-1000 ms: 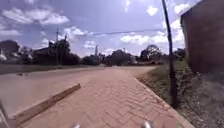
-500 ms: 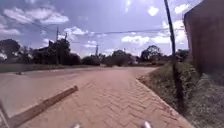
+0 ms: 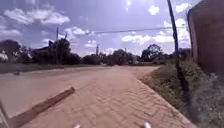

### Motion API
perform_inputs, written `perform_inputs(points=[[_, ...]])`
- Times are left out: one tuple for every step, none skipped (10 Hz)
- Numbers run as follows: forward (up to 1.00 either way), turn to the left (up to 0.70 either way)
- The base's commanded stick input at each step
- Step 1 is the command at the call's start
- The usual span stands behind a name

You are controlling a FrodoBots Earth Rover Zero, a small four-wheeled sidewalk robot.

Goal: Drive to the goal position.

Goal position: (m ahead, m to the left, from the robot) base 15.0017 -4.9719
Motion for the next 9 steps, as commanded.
perform_inputs(points=[[0.50,0.00],[0.50,0.00],[0.50,0.00],[0.50,0.00],[0.50,0.00],[0.50,0.00],[0.50,0.00],[0.50,0.00],[0.50,-0.13]])
